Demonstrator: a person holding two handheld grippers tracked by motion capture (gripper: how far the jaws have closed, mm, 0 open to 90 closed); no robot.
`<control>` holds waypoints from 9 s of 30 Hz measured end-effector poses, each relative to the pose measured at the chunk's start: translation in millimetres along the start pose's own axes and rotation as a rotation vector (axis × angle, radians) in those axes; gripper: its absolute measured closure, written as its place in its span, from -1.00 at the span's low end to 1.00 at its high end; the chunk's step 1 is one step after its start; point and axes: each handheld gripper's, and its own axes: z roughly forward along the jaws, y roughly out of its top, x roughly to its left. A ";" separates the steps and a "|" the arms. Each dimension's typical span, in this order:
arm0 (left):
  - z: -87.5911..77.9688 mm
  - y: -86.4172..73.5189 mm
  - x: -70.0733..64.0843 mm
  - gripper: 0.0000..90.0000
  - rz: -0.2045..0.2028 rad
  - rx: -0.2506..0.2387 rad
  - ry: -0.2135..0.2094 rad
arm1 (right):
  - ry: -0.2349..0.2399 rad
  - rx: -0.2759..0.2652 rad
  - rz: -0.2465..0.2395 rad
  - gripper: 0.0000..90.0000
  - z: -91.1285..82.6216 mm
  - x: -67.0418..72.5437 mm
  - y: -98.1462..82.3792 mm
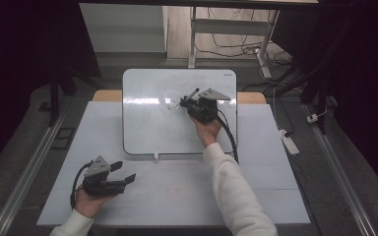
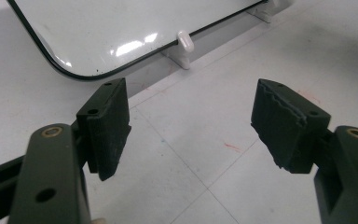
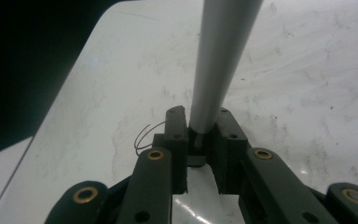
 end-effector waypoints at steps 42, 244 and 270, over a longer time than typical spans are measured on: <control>1.1 -0.1 2.1 -0.36 0.003 0.006 -0.002 | 0.121 0.076 -0.126 0.72 26.7 33.0 -1.6; 6.0 139.3 27.5 0.80 -0.003 -0.171 0.011 | -0.029 0.238 -0.185 -0.04 -224.6 -18.8 -121.7; 45.0 226.0 104.0 0.80 -0.034 -0.035 0.225 | -0.039 0.265 -0.177 -0.01 -220.6 -20.4 -125.4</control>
